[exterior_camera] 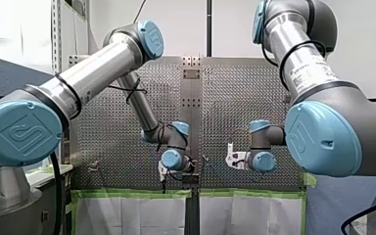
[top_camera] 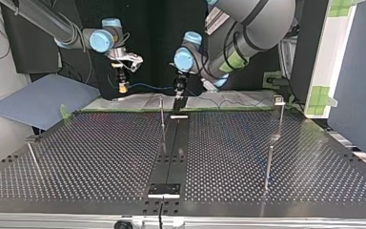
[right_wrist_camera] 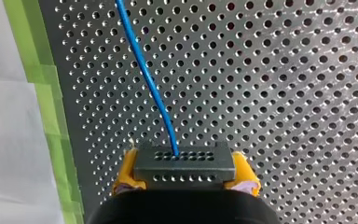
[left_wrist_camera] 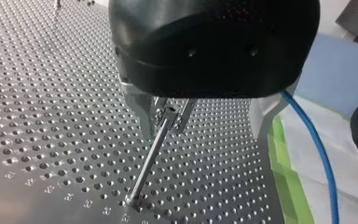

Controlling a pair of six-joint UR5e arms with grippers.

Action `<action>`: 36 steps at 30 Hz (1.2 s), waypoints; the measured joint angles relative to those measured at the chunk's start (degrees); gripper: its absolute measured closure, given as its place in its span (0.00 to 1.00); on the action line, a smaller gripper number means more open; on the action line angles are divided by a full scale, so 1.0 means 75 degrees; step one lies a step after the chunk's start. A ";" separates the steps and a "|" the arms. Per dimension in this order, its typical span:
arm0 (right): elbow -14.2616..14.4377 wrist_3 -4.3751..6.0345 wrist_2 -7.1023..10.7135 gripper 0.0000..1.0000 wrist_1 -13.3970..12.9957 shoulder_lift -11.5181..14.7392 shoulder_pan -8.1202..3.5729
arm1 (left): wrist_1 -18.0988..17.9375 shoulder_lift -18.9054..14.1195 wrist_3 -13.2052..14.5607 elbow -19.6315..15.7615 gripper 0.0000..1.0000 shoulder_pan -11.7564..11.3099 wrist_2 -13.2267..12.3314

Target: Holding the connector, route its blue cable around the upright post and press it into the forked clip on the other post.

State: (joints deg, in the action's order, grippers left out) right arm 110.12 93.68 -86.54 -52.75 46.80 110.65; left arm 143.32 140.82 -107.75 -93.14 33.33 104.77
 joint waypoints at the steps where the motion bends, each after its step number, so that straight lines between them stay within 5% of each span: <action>1: -0.0023 0.0008 0.0017 0.82 0.0008 -0.0006 -0.0005 | -0.0002 -0.0003 0.0000 0.0000 0.00 0.0015 0.0069; 14: -0.0293 0.0011 0.0238 0.82 0.0244 -0.0135 -0.0084 | -0.0315 -0.0001 0.0054 0.0000 0.00 0.0384 0.0958; 27: -0.0295 -0.0002 0.0765 0.79 0.0172 -0.0162 -0.0020 | -0.0907 0.0012 0.0727 0.0000 0.00 0.0787 0.1786; 36: -0.0293 0.0017 0.0882 0.79 0.0171 -0.0162 -0.0057 | -0.0932 0.0026 0.0953 0.0000 0.00 0.0848 0.2355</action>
State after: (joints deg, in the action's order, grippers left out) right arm 107.92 93.81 -79.93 -51.46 45.58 110.22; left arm 136.33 141.01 -100.60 -93.14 39.69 122.43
